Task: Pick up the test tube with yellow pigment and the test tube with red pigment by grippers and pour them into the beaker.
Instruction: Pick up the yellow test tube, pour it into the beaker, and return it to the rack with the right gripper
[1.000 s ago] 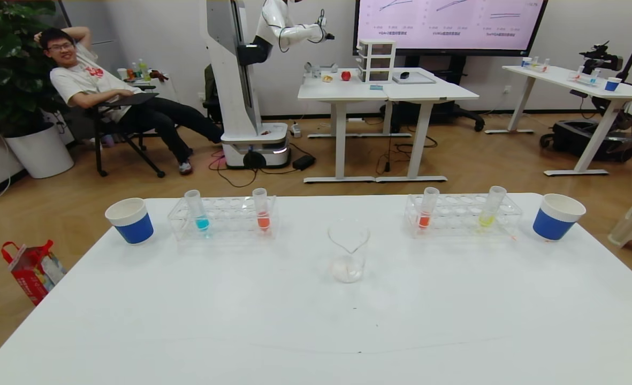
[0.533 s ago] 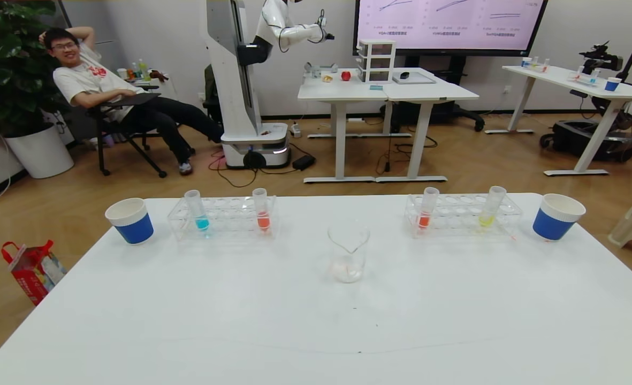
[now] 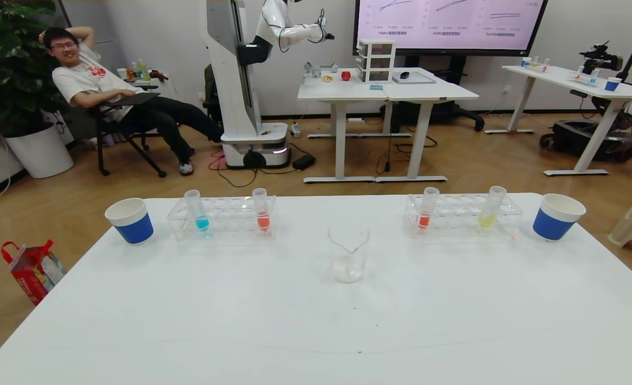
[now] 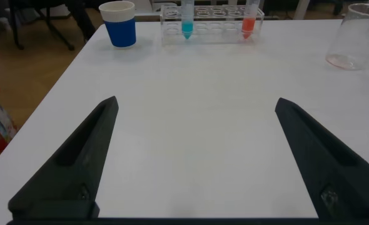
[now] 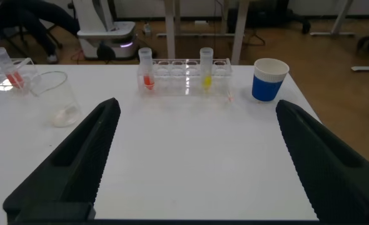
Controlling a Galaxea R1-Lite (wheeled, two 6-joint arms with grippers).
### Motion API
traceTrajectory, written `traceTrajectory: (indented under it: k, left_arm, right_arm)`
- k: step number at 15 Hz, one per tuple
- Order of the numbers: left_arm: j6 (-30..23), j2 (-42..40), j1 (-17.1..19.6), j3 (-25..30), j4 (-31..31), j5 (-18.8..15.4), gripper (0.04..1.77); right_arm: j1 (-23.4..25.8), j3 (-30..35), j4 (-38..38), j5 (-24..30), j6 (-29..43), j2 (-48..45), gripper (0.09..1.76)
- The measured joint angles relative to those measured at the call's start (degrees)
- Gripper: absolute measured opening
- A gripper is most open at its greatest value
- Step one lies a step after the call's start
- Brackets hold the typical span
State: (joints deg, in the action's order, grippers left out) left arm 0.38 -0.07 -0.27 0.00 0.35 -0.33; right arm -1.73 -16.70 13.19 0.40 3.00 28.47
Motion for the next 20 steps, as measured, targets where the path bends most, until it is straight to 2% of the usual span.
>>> traceTrajectory:
  k: [8, 12, 17, 20]
  left_arm:
    - [-0.02, 0.0, 0.0, 0.0, -0.02, -0.02, 1.75]
    - [0.0, 0.0, 0.0, 0.0, 0.0, 0.0, 1.75]
    - [-0.02, 0.0, 0.0, 0.0, 0.0, -0.02, 1.75]
    - [-0.02, 0.0, 0.0, 0.0, 0.0, -0.02, 1.75]
  right_arm:
    - [0.96, -3.56, 37.47, 0.8, -0.09, 43.2, 1.74]
    - [2.63, -6.31, 49.9, 2.51, -0.13, 60.26, 1.74]
    - [4.75, -9.37, 64.39, 4.11, -0.46, 76.44, 1.74]
    - [5.56, -10.93, 68.18, 5.0, -0.48, 83.41, 1.74]
